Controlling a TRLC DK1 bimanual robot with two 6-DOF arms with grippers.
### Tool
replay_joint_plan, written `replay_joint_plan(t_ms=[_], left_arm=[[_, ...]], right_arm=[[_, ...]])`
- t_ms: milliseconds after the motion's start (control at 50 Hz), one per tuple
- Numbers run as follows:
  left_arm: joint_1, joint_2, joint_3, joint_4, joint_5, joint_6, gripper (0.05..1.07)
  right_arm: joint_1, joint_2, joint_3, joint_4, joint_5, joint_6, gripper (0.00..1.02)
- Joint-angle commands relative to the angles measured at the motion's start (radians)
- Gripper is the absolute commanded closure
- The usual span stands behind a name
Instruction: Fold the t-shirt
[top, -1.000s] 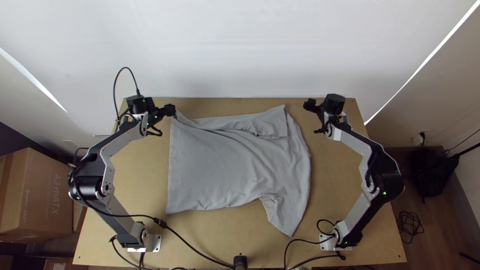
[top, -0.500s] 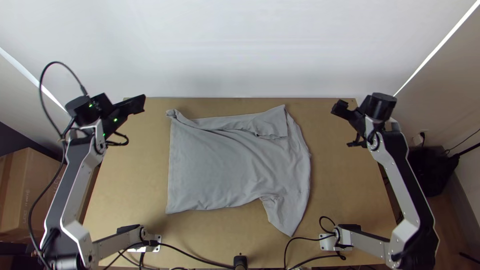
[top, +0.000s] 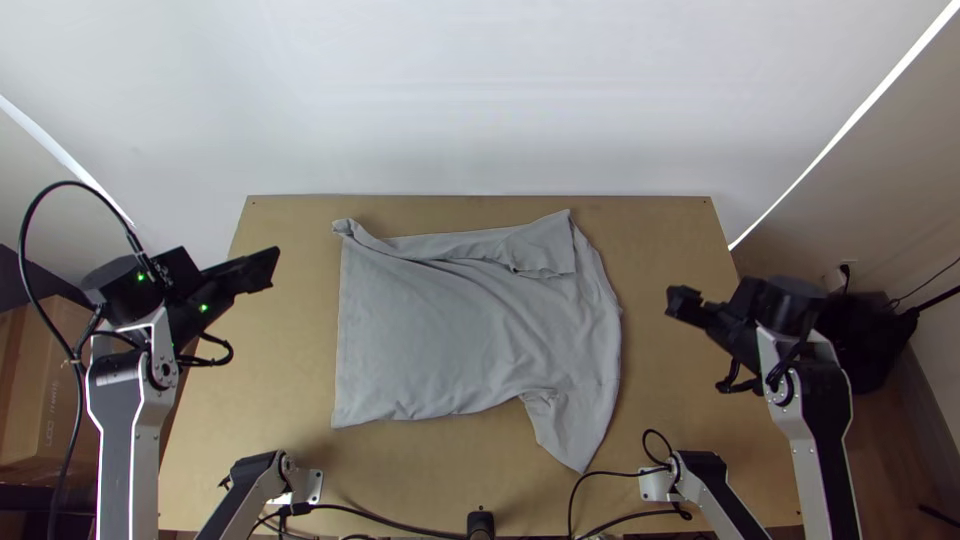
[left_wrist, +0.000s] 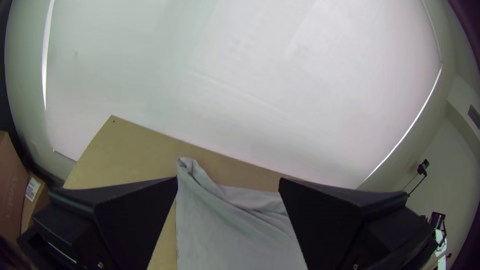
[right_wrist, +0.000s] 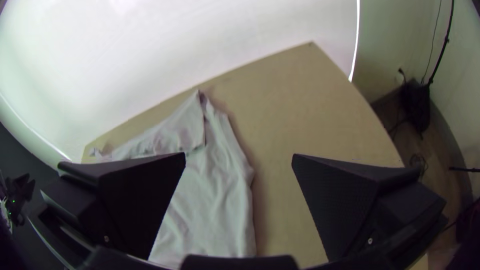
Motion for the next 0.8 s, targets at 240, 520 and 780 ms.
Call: replay_joint_plan(t_ms=[240,520,780], left_arm=[[-0.047,-0.136,-0.067,-0.043,0.010,-0.026,0.10],[-0.049,-0.137,-0.044,-0.055,0.008,-0.029,0.11],[-0.036,-0.125,-0.042,-0.063,0.004,-0.030,0.11]], right_arm=[[0.020,0.160,-0.099,-0.237,-0.154,0.026,0.04],[-0.001,0.295,-0.237,-0.242,-0.231,-0.051,0.10],[-0.009,0.393,-0.291,-0.207,-0.260,-0.125,0.24]])
